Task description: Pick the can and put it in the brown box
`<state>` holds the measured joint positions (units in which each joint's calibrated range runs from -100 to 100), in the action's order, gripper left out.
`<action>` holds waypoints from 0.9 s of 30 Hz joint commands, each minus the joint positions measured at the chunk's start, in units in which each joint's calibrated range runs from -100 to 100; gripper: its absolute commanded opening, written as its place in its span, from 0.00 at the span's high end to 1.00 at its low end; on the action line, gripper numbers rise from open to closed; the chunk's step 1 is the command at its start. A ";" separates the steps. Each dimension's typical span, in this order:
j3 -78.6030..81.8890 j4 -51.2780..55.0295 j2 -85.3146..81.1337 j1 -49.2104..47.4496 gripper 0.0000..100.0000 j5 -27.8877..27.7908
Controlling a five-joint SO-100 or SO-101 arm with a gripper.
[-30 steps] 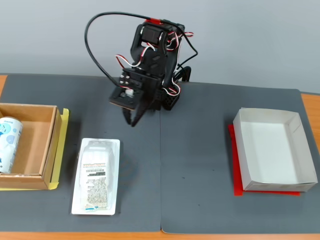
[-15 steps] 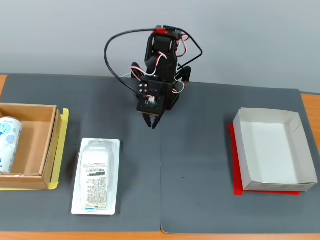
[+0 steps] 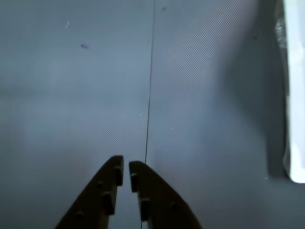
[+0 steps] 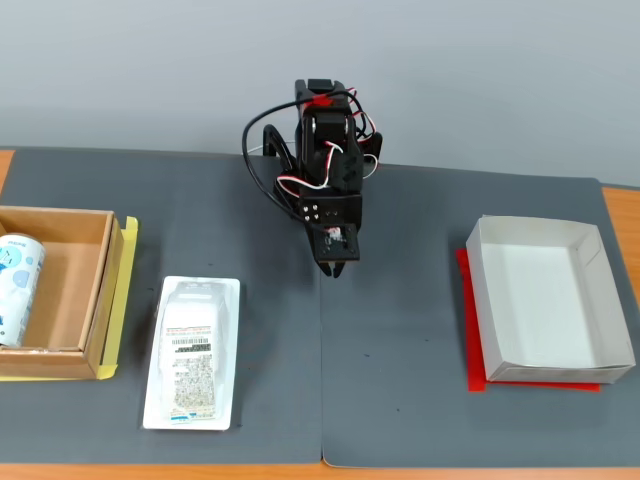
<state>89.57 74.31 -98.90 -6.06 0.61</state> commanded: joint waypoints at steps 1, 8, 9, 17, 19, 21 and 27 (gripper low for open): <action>1.56 -0.67 -0.51 -1.25 0.98 -0.09; 2.64 0.11 -0.51 -1.25 0.98 -0.04; 2.64 0.11 -0.59 -1.01 0.98 -0.14; 2.64 0.11 -0.59 -1.41 0.98 -0.14; 2.64 0.11 -0.59 -1.49 0.98 -0.19; 2.64 0.11 -0.59 -1.58 0.98 -0.19; 2.73 0.11 -1.01 -1.58 0.98 -0.19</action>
<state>92.48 74.31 -99.15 -7.32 0.61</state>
